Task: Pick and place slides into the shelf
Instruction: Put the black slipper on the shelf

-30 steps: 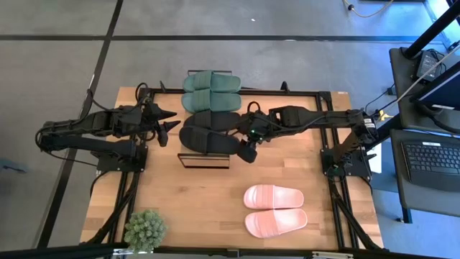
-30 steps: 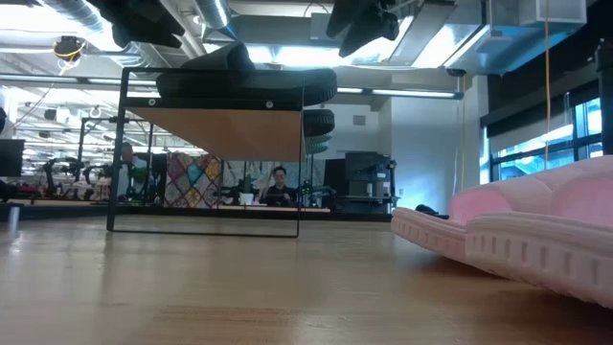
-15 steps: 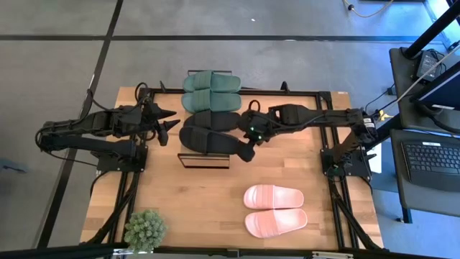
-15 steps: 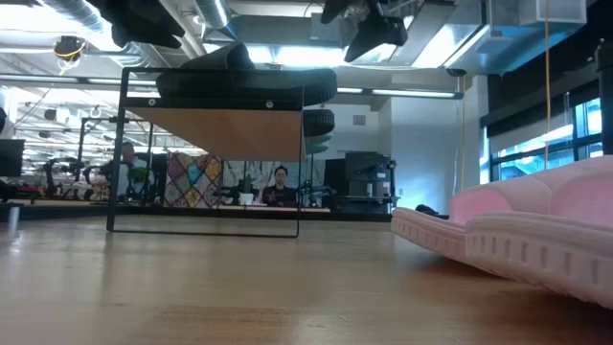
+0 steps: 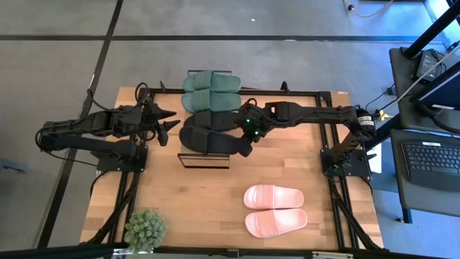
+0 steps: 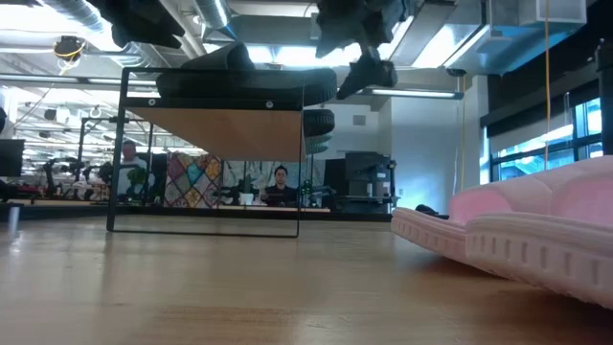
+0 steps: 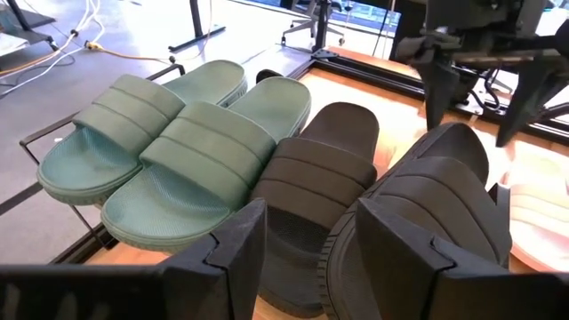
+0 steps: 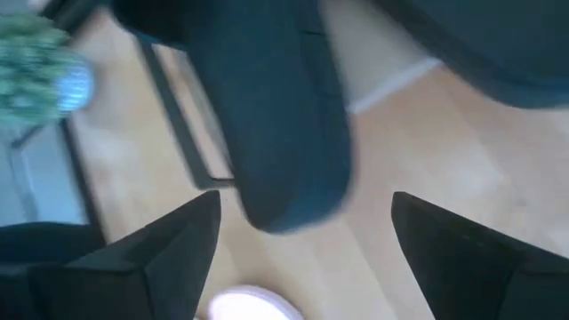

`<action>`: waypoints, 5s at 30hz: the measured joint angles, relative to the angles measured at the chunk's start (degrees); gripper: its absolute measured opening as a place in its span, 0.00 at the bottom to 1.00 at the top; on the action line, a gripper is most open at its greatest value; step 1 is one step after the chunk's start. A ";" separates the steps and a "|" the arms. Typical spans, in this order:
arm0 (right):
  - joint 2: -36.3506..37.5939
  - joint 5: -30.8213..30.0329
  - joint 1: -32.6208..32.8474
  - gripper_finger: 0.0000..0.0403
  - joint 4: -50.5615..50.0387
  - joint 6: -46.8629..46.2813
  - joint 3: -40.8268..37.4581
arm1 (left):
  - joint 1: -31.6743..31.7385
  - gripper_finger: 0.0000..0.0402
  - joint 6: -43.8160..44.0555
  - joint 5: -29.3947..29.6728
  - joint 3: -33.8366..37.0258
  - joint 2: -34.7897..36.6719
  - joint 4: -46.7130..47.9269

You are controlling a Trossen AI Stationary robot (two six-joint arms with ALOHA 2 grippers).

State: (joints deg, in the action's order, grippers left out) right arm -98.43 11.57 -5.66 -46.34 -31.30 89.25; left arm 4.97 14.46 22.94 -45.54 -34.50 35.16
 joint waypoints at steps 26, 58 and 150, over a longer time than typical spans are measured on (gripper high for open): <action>0.08 4.68 -1.05 0.64 9.29 1.40 -5.75 | 0.00 0.41 -0.09 0.07 0.00 0.00 0.02; 0.09 31.90 -13.10 0.17 10.92 -1.63 -5.75 | 0.00 0.41 -0.09 0.24 0.00 0.01 0.02; -5.18 46.53 -15.79 0.17 24.76 -6.01 -15.67 | 4.03 0.41 -8.80 -28.65 -8.26 -22.95 -6.73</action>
State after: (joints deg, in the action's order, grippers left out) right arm -103.61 58.11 -21.45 -21.58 -37.31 73.58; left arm 9.00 5.66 -5.72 -53.80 -57.45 28.43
